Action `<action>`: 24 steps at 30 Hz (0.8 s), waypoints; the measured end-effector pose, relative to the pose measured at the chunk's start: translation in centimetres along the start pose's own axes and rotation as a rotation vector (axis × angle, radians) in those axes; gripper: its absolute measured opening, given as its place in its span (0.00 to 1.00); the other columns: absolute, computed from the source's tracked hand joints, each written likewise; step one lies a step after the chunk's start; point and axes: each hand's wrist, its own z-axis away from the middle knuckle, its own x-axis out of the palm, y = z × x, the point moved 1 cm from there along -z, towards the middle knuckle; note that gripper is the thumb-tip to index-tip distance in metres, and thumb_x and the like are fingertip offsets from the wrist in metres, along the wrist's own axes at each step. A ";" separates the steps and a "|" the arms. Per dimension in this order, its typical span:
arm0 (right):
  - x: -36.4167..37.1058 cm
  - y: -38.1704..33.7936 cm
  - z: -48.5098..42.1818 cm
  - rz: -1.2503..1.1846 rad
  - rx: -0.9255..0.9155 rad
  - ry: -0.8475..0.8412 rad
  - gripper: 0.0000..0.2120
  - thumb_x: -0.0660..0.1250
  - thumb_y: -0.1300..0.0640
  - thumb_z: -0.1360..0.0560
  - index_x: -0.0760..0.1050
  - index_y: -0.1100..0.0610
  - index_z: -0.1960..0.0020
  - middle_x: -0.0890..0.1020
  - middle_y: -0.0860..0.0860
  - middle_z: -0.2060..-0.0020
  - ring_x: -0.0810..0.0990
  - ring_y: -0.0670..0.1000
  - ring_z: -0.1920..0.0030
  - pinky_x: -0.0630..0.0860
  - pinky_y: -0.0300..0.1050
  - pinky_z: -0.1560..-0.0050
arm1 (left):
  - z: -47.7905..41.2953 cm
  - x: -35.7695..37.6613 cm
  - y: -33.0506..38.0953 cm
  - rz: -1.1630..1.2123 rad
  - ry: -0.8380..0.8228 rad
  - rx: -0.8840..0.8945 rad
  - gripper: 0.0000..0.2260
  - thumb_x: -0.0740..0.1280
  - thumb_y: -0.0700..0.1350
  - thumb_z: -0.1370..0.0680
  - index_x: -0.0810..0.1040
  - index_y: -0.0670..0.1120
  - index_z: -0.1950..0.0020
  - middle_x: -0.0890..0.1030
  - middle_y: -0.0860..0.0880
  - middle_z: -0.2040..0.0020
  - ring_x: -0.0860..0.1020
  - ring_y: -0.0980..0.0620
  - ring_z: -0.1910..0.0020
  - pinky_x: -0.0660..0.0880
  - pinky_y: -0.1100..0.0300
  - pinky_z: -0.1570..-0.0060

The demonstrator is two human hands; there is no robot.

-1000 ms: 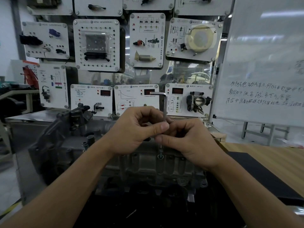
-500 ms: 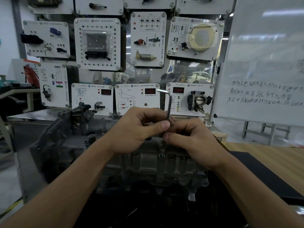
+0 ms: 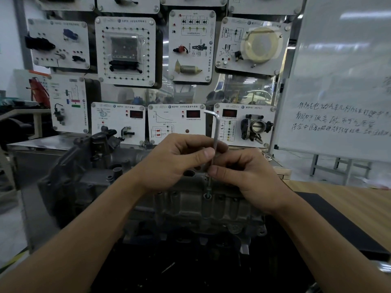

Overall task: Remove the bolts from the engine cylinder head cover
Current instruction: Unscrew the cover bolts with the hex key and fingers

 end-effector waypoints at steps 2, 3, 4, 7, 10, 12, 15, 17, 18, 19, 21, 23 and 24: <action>0.0 0.0 0.1 -0.046 0.011 -0.030 0.07 0.70 0.59 0.28 0.86 0.59 0.53 0.85 0.63 0.55 0.83 0.64 0.50 0.79 0.55 0.47 | 0.0 0.1 0.2 -0.025 -0.026 0.006 0.09 0.65 0.42 0.21 0.82 0.47 0.44 0.85 0.48 0.45 0.82 0.52 0.42 0.77 0.62 0.45; 0.0 0.1 0.1 -0.059 0.016 -0.041 0.08 0.69 0.60 0.28 0.85 0.60 0.52 0.86 0.62 0.53 0.83 0.62 0.48 0.79 0.53 0.45 | -0.1 0.2 0.2 -0.032 -0.022 0.011 0.08 0.66 0.42 0.21 0.83 0.47 0.45 0.85 0.48 0.46 0.82 0.52 0.43 0.77 0.63 0.46; 0.0 0.1 0.1 -0.058 0.014 -0.044 0.08 0.69 0.60 0.27 0.85 0.61 0.51 0.85 0.62 0.53 0.83 0.62 0.48 0.79 0.53 0.46 | -0.1 0.2 0.2 -0.029 -0.004 0.016 0.07 0.67 0.43 0.23 0.83 0.48 0.48 0.85 0.48 0.47 0.82 0.52 0.44 0.77 0.62 0.46; 0.0 0.1 0.1 -0.001 -0.008 -0.023 0.08 0.73 0.58 0.27 0.85 0.62 0.52 0.80 0.73 0.58 0.80 0.63 0.61 0.74 0.57 0.56 | -0.2 0.3 0.0 -0.012 0.064 0.033 0.04 0.70 0.44 0.26 0.84 0.51 0.54 0.85 0.44 0.50 0.83 0.48 0.48 0.79 0.56 0.46; 0.1 0.0 0.1 0.019 -0.008 0.000 0.12 0.76 0.54 0.31 0.85 0.61 0.52 0.80 0.73 0.59 0.79 0.66 0.62 0.76 0.63 0.56 | -0.3 0.3 -0.3 -0.010 0.095 0.049 0.02 0.73 0.45 0.29 0.81 0.49 0.59 0.85 0.44 0.52 0.84 0.46 0.50 0.80 0.55 0.48; 0.1 -0.1 0.1 0.012 -0.015 0.018 0.14 0.77 0.55 0.32 0.85 0.63 0.52 0.82 0.70 0.58 0.80 0.71 0.56 0.77 0.68 0.51 | -0.4 0.2 -0.5 -0.018 0.104 0.051 0.07 0.74 0.45 0.30 0.78 0.44 0.60 0.85 0.43 0.53 0.84 0.45 0.51 0.81 0.54 0.48; 0.2 -0.2 0.0 0.028 -0.021 0.021 0.09 0.75 0.61 0.28 0.84 0.66 0.52 0.84 0.67 0.58 0.81 0.70 0.55 0.78 0.64 0.51 | -0.6 0.2 -0.7 -0.027 0.105 0.026 0.11 0.75 0.49 0.30 0.77 0.44 0.61 0.82 0.35 0.53 0.82 0.39 0.55 0.81 0.49 0.52; 0.1 -0.5 -0.2 0.046 0.000 -0.026 0.06 0.72 0.63 0.25 0.83 0.67 0.52 0.83 0.66 0.59 0.81 0.66 0.59 0.78 0.60 0.55 | -0.7 0.0 -0.6 -0.017 0.115 0.011 0.14 0.73 0.51 0.28 0.78 0.40 0.57 0.81 0.34 0.56 0.81 0.41 0.59 0.80 0.52 0.56; 0.1 -0.7 -0.3 0.061 0.019 -0.058 0.06 0.70 0.63 0.23 0.83 0.66 0.52 0.81 0.68 0.61 0.78 0.63 0.62 0.75 0.58 0.58 | -0.7 -0.1 -0.5 -0.004 0.111 0.010 0.14 0.71 0.52 0.27 0.79 0.40 0.55 0.82 0.39 0.58 0.81 0.47 0.60 0.79 0.57 0.58; -0.1 -0.9 -0.4 0.085 0.034 -0.094 0.07 0.69 0.62 0.22 0.82 0.67 0.53 0.79 0.70 0.63 0.75 0.60 0.65 0.72 0.56 0.61 | -0.6 -0.1 -0.4 0.003 0.101 0.014 0.12 0.69 0.51 0.26 0.81 0.42 0.53 0.83 0.45 0.59 0.81 0.52 0.59 0.78 0.61 0.59; -0.3 -1.3 -0.6 0.148 0.053 -0.167 0.10 0.66 0.60 0.20 0.81 0.67 0.54 0.74 0.70 0.66 0.69 0.56 0.67 0.66 0.52 0.65 | -0.4 0.0 -0.1 0.000 0.082 0.023 0.08 0.67 0.48 0.24 0.82 0.46 0.49 0.85 0.52 0.57 0.82 0.58 0.57 0.77 0.67 0.58; -0.7 -1.6 -0.7 0.192 0.083 -0.204 0.12 0.64 0.59 0.19 0.79 0.65 0.56 0.71 0.66 0.69 0.66 0.57 0.69 0.64 0.52 0.67 | -0.2 0.0 0.0 -0.009 0.092 0.021 0.09 0.66 0.45 0.24 0.83 0.48 0.46 0.86 0.53 0.53 0.83 0.59 0.53 0.77 0.67 0.54; -0.9 -1.6 -0.8 0.195 0.105 -0.201 0.12 0.63 0.58 0.18 0.77 0.64 0.56 0.70 0.62 0.68 0.66 0.57 0.69 0.65 0.53 0.67 | -0.2 0.1 0.1 -0.027 0.100 0.018 0.10 0.66 0.45 0.24 0.83 0.48 0.45 0.86 0.52 0.51 0.83 0.58 0.51 0.77 0.67 0.53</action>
